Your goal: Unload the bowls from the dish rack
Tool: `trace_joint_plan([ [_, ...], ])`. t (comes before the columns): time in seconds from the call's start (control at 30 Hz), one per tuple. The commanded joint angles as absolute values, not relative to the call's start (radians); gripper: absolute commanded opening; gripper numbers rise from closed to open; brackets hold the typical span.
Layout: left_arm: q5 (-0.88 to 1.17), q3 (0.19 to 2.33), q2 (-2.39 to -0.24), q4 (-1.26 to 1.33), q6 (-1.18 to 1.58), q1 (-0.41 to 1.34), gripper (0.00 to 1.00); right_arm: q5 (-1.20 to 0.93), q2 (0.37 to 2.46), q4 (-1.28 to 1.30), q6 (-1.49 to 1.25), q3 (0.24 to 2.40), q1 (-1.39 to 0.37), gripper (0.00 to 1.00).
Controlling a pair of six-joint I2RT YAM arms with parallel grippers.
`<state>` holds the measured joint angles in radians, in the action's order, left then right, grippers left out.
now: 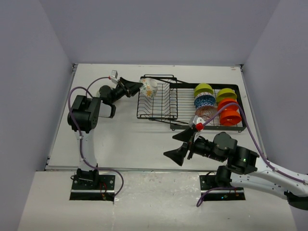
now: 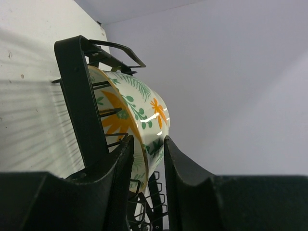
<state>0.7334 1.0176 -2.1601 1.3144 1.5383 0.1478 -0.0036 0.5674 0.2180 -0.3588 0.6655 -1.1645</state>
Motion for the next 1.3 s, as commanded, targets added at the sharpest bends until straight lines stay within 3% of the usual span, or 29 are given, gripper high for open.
trace_joint_plan([
  [0.0,0.752,1.054,-2.181,1.413,1.580,0.167,0.33,-0.025,0.561,0.193,-0.354,0.673,-1.163,0.99],
  [1.27,0.733,1.173,-2.256,1.517,1.686,0.221,0.21,-0.035,0.552,0.186,-0.353,0.647,-1.163,0.99],
])
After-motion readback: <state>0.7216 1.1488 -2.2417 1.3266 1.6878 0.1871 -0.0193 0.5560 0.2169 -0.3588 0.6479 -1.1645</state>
